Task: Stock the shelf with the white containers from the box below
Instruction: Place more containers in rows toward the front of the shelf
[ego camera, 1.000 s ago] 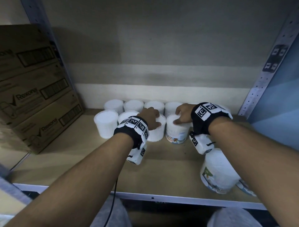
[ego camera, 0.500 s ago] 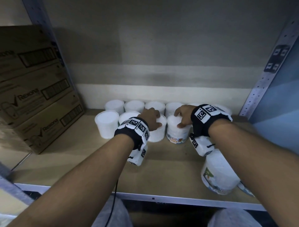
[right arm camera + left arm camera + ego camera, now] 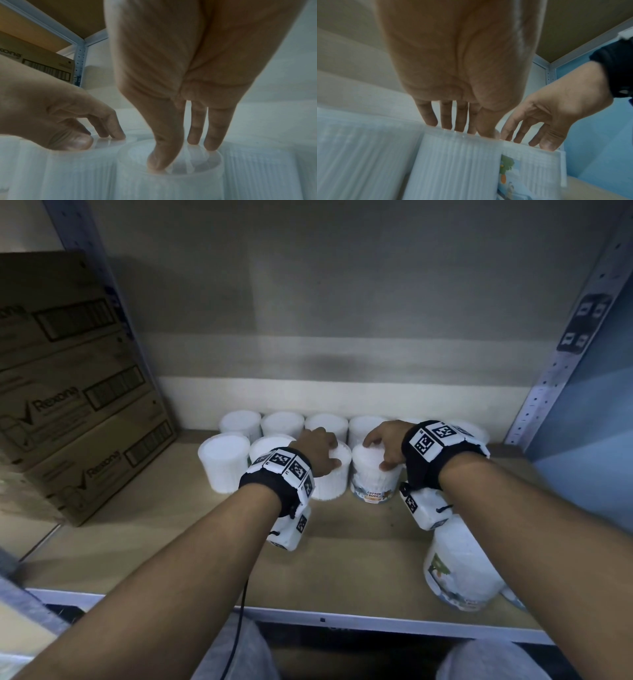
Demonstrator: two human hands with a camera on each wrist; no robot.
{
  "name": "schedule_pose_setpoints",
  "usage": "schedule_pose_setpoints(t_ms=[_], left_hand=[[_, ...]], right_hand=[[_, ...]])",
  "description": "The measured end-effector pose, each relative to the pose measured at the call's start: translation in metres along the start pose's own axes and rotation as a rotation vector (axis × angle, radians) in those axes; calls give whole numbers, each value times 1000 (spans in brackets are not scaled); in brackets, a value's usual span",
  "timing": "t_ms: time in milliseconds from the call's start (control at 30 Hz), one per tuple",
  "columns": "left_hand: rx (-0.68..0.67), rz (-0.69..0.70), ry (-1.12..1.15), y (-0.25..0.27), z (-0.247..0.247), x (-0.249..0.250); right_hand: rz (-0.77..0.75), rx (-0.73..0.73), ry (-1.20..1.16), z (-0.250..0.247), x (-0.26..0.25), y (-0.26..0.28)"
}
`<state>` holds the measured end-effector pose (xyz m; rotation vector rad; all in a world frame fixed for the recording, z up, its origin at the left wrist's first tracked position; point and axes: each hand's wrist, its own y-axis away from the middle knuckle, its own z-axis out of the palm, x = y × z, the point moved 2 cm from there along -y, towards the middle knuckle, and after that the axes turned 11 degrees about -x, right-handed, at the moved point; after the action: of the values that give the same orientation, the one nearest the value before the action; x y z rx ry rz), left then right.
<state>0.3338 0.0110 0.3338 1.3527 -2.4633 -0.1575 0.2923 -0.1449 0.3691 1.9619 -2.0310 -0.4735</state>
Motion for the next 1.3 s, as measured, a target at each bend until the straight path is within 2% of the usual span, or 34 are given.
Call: schedule_pose_setpoints(t_ms=[933,1300], left_hand=[[-10,3,-5,2,0,1],[-57,85,72,2,-3,-4]], right_hand=[[-16,-46,78,0,-3,5],[-28,-50,116,-1,-4,5]])
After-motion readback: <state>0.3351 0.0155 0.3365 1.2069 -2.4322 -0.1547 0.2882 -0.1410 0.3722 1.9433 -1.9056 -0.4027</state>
